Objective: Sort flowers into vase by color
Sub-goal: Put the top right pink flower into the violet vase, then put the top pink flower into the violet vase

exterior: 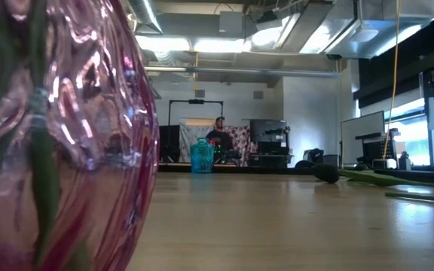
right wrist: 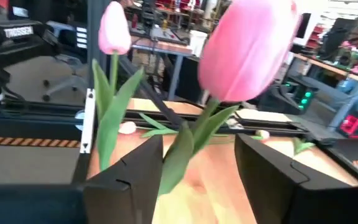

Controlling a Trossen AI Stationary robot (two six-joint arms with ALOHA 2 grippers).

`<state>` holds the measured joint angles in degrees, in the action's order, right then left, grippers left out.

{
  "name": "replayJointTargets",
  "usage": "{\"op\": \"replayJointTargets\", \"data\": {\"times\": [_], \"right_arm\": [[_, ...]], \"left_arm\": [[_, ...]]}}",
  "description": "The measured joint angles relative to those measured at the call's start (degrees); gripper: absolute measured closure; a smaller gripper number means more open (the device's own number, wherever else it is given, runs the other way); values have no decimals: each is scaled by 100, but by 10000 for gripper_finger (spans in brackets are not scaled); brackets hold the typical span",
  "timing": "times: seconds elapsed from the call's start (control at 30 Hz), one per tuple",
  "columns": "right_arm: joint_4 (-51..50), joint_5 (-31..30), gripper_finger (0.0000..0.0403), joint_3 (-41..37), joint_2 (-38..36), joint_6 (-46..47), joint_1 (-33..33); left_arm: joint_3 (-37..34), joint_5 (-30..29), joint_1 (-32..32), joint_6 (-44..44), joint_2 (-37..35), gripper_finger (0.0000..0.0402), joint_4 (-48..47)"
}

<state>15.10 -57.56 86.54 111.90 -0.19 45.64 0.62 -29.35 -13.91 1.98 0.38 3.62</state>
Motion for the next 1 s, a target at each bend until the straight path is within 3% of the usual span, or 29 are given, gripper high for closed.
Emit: {"op": "replayJointTargets", "data": {"times": [0.23, 0.37, 0.63, 0.73, 0.87, 1.0], "right_arm": [[-862, -178, 122, 7, -446, 490, 19], [-1376, -24, 86, 7, -710, 749, 49], [-2379, -126, 82, 7, -1153, 855, 49], [-2949, -248, 85, 7, -1265, 1136, 49], [-3860, -693, 86, 4, -1535, 1775, 53], [-4609, -1165, 86, 4, -1731, 2154, 51]], "left_arm": [[0, 28, 2, -233, 0, 398, 2], [-2, 131, 2, -1080, -1, 398, 9], [-2, 399, -2, -1947, 13, 398, -11], [-2, 81, 0, -2101, 130, 400, -7], [149, -836, 25, -2286, 595, 400, -144], [772, -1341, 229, -3056, 1222, 401, -1192]]}}
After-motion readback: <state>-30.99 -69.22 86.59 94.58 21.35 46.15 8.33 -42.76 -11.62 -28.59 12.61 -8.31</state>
